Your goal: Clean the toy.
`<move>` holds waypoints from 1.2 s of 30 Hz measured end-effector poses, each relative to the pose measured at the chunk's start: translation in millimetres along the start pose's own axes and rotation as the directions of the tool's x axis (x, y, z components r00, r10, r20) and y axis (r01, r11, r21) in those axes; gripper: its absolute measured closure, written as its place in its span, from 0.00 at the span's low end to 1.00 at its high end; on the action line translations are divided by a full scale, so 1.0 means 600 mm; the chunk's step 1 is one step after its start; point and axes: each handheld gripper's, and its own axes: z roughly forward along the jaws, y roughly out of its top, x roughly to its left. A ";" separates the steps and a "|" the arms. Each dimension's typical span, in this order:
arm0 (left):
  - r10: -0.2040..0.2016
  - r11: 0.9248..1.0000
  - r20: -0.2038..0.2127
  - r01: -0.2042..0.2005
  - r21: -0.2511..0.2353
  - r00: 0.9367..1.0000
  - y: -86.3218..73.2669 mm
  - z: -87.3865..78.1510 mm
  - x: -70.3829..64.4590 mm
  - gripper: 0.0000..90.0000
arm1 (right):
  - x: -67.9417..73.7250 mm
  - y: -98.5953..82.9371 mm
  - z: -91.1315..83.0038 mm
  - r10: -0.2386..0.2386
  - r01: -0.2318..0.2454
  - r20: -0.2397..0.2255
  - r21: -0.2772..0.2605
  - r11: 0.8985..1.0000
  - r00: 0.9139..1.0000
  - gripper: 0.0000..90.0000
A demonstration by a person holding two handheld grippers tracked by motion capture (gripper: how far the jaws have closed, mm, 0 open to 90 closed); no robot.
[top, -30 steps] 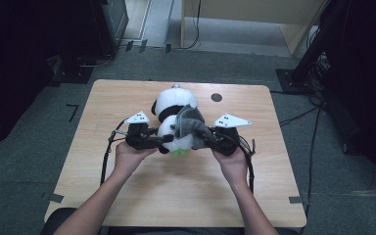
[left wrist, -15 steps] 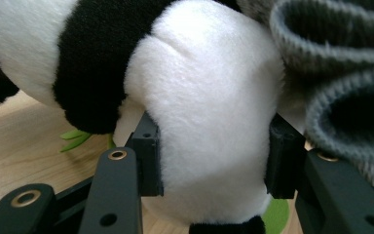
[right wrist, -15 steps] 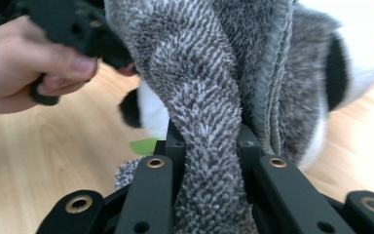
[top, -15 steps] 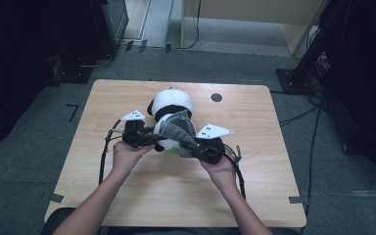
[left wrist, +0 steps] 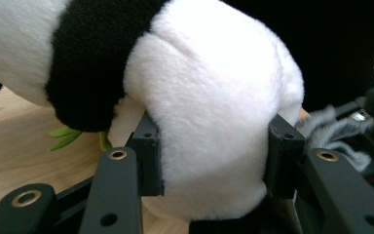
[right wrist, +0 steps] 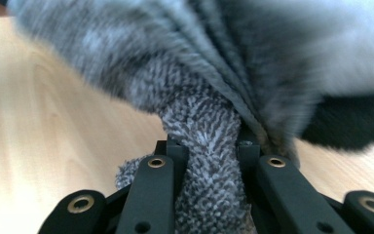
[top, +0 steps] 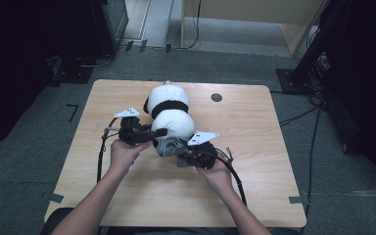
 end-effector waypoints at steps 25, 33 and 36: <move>0.078 0.997 -0.101 -0.077 0.014 0.992 -0.003 -0.060 0.075 0.57 | -0.154 -0.035 -0.068 0.271 -0.259 0.155 -0.092 0.961 0.950 0.84; 0.067 0.997 -0.116 -0.063 0.041 0.991 -0.004 -0.078 0.115 0.57 | -0.195 -0.049 -0.101 0.309 -0.294 0.181 -0.107 0.950 0.934 0.84; 0.066 0.998 -0.130 -0.063 0.030 0.989 -0.005 -0.085 0.126 0.57 | -0.207 -0.055 -0.112 0.299 -0.282 0.204 -0.109 0.953 0.932 0.84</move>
